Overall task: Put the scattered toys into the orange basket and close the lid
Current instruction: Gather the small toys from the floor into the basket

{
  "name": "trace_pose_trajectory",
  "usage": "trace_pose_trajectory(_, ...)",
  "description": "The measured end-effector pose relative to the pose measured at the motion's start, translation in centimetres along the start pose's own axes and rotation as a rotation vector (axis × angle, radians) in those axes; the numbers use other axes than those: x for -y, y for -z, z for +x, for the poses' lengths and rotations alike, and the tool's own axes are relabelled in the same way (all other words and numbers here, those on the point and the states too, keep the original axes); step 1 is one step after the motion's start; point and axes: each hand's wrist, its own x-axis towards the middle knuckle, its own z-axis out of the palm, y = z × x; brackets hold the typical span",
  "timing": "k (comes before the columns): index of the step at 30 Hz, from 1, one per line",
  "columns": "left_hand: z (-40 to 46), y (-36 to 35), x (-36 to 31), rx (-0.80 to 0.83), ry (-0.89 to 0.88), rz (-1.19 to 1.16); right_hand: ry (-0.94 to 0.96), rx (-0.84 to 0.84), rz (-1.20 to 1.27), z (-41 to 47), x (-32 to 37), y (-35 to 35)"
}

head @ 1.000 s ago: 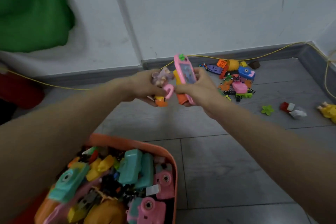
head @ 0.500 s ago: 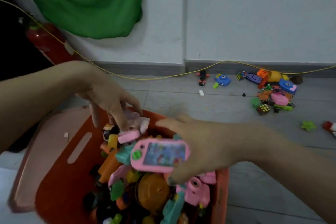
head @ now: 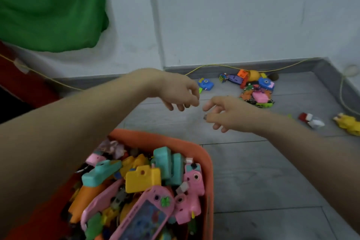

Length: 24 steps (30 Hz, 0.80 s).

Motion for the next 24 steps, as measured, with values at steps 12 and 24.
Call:
trace_pose_trajectory(12, 16.3, -9.9, -8.3, 0.058, 0.063, 0.176, -0.509, -0.289, -0.137, 1.8, -21.7, 6.5)
trace_pose_trajectory(24, 27.5, -14.3, -12.2, -0.082, 0.194, 0.111, -0.661, -0.539, -0.301, 5.5, -34.3, 10.7)
